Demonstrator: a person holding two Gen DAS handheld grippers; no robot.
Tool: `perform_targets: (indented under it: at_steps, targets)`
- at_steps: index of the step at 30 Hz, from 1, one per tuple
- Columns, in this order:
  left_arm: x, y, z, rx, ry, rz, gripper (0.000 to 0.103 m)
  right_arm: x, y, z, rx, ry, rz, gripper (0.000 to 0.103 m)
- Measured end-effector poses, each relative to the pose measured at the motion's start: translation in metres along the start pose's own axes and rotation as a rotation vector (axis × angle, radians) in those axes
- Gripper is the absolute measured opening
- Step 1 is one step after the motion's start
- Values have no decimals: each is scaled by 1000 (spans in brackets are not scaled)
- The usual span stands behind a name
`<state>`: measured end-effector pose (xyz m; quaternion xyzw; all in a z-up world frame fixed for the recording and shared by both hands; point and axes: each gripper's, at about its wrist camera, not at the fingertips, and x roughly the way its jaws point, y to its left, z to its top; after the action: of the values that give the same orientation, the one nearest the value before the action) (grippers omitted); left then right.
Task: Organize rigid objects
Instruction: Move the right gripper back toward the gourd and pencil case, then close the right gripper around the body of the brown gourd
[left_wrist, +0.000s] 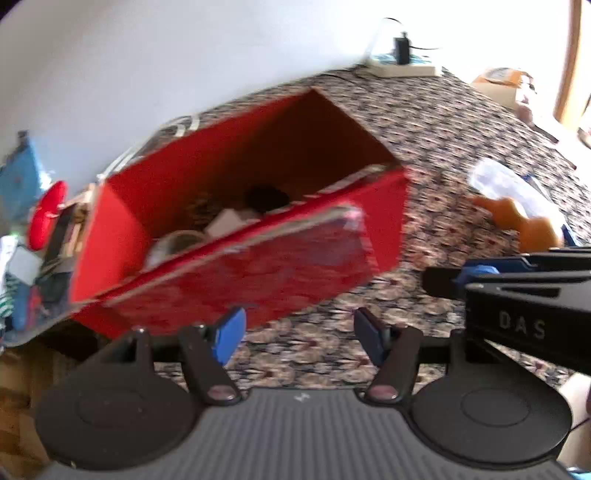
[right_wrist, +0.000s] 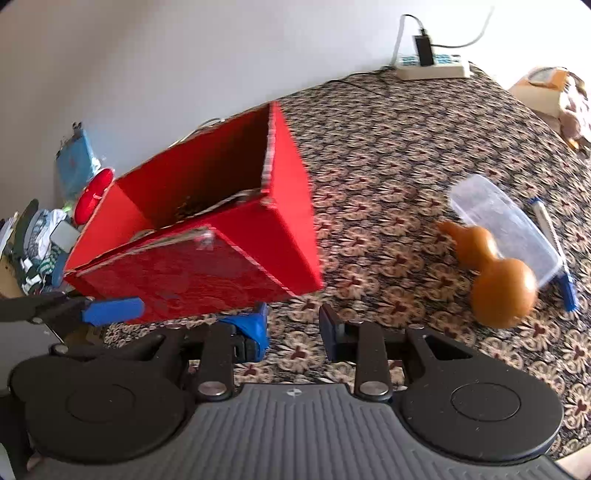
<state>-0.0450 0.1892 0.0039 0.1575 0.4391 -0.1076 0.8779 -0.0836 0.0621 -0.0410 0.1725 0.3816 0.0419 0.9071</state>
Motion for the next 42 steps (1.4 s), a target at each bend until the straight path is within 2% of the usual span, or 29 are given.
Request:
perform_targets:
  at_steps: [7,11,23,33,36,42]
  targets:
    - [11,-37,6,51,28,-107,66,-16,-39,4,71,-42,-33,13]
    - [15,-51,13,63,17,-179,66,-22,-64,9,121,-69,-64,13]
    - [46,-99,31,100,20,-412,66,-16,-133,27,216,-74,-130,13]
    - [62,-117,41,86,14,-509,67,18,-164,45,270,65,5,12]
    - [64,-118,43,79,16,-532,68,28,-164,49,295,110,66,12]
    - [74,-118,44,53,46,-545,68,52,-158,51,286,195,125,12]
